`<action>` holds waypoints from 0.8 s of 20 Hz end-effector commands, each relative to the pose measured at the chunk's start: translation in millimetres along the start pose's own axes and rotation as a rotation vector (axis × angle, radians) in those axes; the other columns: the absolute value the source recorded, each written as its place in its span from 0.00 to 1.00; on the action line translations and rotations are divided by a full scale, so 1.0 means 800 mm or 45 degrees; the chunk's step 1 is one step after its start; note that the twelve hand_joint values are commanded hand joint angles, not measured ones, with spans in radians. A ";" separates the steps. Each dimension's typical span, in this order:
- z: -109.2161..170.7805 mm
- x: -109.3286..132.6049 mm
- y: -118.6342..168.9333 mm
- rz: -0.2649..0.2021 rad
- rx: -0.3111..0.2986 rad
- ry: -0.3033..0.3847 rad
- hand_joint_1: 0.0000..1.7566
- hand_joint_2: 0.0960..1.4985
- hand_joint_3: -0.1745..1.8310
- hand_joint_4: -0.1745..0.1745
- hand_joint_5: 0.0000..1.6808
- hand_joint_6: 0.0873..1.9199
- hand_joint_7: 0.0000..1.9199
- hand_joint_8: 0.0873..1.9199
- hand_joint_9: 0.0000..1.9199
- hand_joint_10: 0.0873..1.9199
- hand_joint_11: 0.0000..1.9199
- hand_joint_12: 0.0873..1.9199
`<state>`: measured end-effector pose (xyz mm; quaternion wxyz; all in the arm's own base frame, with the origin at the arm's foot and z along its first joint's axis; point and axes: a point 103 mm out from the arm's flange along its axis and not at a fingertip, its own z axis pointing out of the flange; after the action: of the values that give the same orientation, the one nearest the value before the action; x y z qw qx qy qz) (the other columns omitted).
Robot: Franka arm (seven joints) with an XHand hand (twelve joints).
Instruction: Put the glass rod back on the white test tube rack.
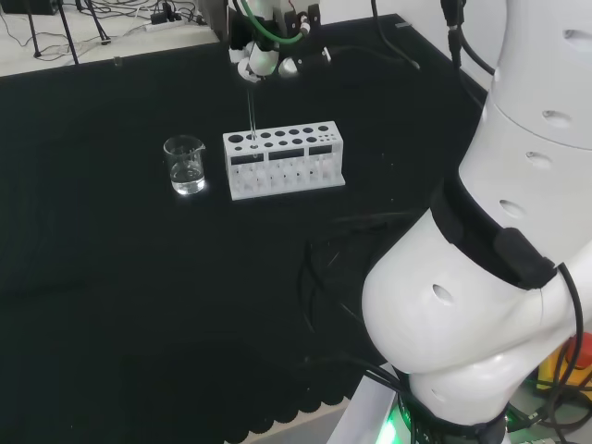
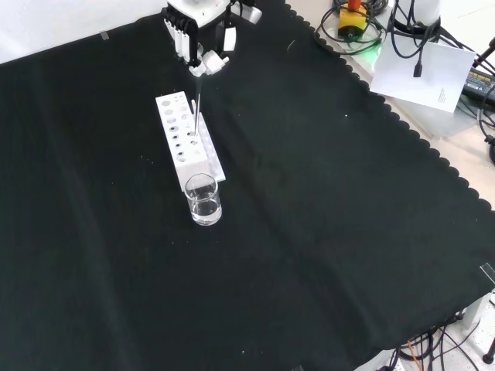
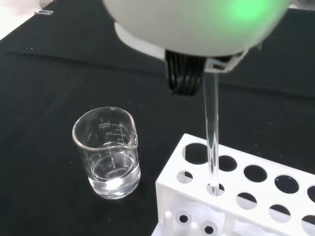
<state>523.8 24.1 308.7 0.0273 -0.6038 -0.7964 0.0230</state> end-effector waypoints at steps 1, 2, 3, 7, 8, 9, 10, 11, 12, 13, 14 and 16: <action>0.028 -0.007 0.017 0.005 0.037 -0.005 0.76 0.26 0.56 0.00 0.81 0.20 0.73 0.40 0.90 0.23 0.92 0.11; 0.030 -0.008 0.020 0.006 0.042 -0.006 0.76 0.26 0.56 0.00 0.81 0.20 0.73 0.40 0.90 0.23 0.92 0.11; 0.032 -0.010 0.024 0.006 0.046 -0.006 0.76 0.26 0.56 0.00 0.81 0.19 0.73 0.40 0.90 0.23 0.92 0.11; 0.040 -0.022 0.037 0.016 0.055 -0.006 0.76 0.26 0.56 0.00 0.81 0.20 0.73 0.40 0.90 0.23 0.92 0.11; 0.043 -0.025 0.039 0.016 0.060 -0.011 0.76 0.26 0.56 0.00 0.81 0.20 0.73 0.40 0.90 0.23 0.92 0.11; 0.046 -0.027 0.041 0.018 0.064 -0.009 0.76 0.26 0.56 0.00 0.81 0.20 0.73 0.40 0.90 0.23 0.92 0.11; 0.049 -0.029 0.042 0.020 0.070 -0.007 0.76 0.26 0.56 0.00 0.81 0.20 0.73 0.40 0.90 0.23 0.92 0.11; 0.051 -0.031 0.043 0.024 0.073 -0.004 0.76 0.26 0.56 0.00 0.81 0.20 0.73 0.40 0.90 0.23 0.92 0.11; 0.052 -0.033 0.043 0.027 0.077 -0.004 0.76 0.26 0.56 0.00 0.81 0.20 0.73 0.40 0.90 0.23 0.92 0.11; 0.054 -0.037 0.043 0.034 0.078 -0.004 0.76 0.26 0.56 0.00 0.81 0.20 0.73 0.40 0.90 0.23 0.92 0.11; 0.055 -0.039 0.044 0.039 0.080 -0.005 0.76 0.26 0.56 0.00 0.81 0.20 0.73 0.40 0.90 0.23 0.92 0.11; 0.057 -0.042 0.045 0.045 0.085 -0.007 0.76 0.26 0.56 0.00 0.81 0.20 0.73 0.40 0.90 0.23 0.92 0.11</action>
<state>561.4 8.0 263.1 0.0442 -0.6117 -0.7883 0.0482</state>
